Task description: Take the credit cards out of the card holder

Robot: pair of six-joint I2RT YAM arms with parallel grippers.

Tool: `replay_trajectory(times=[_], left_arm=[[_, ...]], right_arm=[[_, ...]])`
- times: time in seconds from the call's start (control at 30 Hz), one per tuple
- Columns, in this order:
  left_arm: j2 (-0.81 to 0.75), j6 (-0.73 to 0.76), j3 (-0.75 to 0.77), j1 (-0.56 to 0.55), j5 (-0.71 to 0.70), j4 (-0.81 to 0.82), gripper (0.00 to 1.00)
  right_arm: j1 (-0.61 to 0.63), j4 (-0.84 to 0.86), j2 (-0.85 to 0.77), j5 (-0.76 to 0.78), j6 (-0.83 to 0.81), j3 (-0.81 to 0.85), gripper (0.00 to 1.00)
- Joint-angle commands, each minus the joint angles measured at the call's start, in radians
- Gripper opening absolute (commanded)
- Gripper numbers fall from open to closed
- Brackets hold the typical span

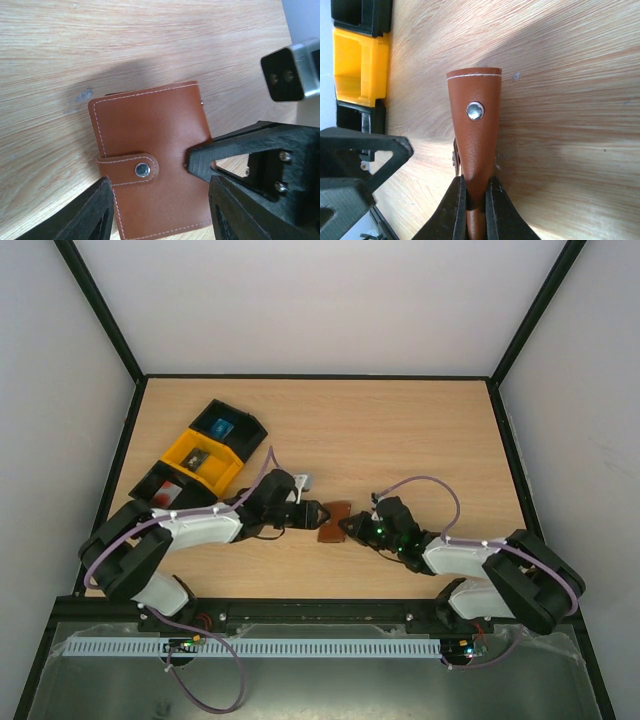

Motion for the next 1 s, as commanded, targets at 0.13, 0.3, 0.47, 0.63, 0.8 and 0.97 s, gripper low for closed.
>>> replay_trajectory(times=[0.13, 0.3, 0.47, 0.63, 0.8, 0.97], left_arm=[[0.063, 0.052, 0.037, -0.011, 0.054, -0.021, 0.55], [0.087, 0.042, 0.034, -0.011, 0.03, 0.003, 0.53], [0.121, 0.036, 0.037, -0.013, 0.051, 0.026, 0.52], [0.149, 0.031, 0.037, -0.014, 0.103, 0.048, 0.51], [0.157, 0.032, 0.032, -0.022, 0.066, 0.032, 0.48], [0.165, 0.059, 0.058, -0.023, -0.001, -0.034, 0.42]], right_arm=[[0.035, -0.097, -0.086, 0.023, -0.054, 0.04, 0.02], [0.052, -0.12, -0.099, 0.004, -0.075, 0.05, 0.02], [0.07, -0.123, -0.104, 0.006, -0.079, 0.058, 0.02], [0.074, -0.128, -0.091, 0.014, -0.084, 0.072, 0.02], [0.074, -0.134, -0.085, 0.016, -0.095, 0.084, 0.02], [0.075, -0.148, -0.084, 0.022, -0.106, 0.093, 0.02]])
